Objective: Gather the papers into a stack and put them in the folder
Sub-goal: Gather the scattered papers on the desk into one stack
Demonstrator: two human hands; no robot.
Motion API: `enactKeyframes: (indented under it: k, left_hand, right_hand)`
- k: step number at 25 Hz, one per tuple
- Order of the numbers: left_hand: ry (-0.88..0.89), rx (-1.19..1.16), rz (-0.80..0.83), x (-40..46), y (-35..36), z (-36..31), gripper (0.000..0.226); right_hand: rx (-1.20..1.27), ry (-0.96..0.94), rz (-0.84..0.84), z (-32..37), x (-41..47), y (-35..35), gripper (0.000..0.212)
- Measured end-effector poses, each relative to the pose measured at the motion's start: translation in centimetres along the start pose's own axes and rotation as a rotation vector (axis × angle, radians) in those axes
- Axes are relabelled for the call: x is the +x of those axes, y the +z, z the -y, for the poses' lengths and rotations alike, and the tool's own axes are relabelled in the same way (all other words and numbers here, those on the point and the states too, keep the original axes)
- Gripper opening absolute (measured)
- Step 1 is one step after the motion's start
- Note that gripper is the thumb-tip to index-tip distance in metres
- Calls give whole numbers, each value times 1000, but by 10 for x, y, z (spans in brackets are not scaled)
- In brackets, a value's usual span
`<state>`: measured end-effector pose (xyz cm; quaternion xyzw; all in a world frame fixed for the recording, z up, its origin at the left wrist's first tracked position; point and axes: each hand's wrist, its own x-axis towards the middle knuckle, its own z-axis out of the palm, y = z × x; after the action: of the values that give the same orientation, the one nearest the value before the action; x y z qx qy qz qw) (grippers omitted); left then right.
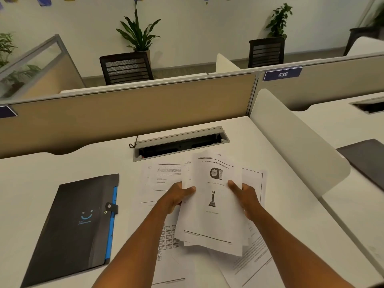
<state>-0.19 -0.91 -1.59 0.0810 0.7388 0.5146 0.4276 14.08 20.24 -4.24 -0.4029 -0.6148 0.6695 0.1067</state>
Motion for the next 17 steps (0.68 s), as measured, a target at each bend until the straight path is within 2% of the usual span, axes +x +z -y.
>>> enactKeyframes:
  k: [2,4,8,12,14,17]
  left_hand:
    - [-1,-35,-41,-1,4,5,44]
    - [-20,-86,-117,-1,7,8,42]
    - [-57,-203,-150,-5,19,4,35]
    - [-39,-201,-111,-9,36,-2,42]
    - [-29,-194,-150,-10,45,-4,45]
    - [5,-183,-285,-21,59,0,32]
  right_hand:
    - [13,20,-30,-4,0,-5,81]
    - [36,53,-4,-6,-3,-9,81]
    - [124,68,175,-8,-21,-16,41]
    - [67,-22,147,-9,-26,-30,37]
    - [4,-40,127,-5,-26,-45,34]
    - [-81,-42,152,-5,-29,-73,30]
